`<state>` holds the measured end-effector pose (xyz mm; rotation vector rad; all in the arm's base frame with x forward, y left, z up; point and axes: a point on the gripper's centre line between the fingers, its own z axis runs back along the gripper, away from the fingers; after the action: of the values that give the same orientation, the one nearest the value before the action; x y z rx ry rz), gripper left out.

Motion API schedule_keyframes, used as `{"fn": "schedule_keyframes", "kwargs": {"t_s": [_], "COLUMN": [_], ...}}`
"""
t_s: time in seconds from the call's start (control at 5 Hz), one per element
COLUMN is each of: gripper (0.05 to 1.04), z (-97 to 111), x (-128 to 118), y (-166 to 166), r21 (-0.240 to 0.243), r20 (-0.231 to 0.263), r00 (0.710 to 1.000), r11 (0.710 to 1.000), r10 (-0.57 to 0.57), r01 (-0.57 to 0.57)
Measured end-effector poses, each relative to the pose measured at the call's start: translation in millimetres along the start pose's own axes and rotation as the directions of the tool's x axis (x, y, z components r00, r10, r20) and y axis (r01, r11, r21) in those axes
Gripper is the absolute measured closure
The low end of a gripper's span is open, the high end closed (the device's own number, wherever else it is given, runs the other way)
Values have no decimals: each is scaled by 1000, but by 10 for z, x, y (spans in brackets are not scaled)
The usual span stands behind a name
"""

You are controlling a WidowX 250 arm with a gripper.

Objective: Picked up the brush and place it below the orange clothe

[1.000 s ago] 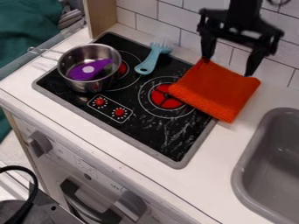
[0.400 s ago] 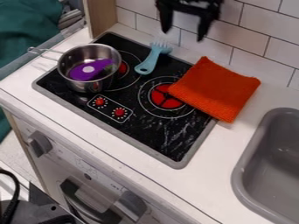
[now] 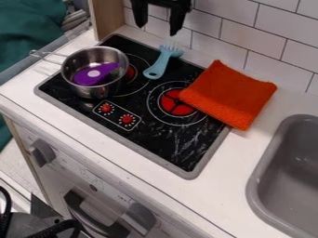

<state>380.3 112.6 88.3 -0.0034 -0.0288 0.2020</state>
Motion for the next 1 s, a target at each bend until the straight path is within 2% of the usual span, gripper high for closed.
{"fn": "schedule_keyframes", "kwargs": {"t_s": [0.2,0.4,0.6,0.8,1.0], "gripper": [83,83,83,83,84], "z": [-75,-258,-179,-217,-445], "x": [-54,-192,-197,-178,-139], "y": [-45,-193,-334,-393,-396], "r21": [-6,-24,-22,-19,-22], "r20": [-23,-59,-28,-24,-65], "r00": [999,997,998,999,998], "r11": [1000,999,998,999,1000], "r10": [-28,-49,-53,-42,-23], "r01": [28,48,53,41,22]}}
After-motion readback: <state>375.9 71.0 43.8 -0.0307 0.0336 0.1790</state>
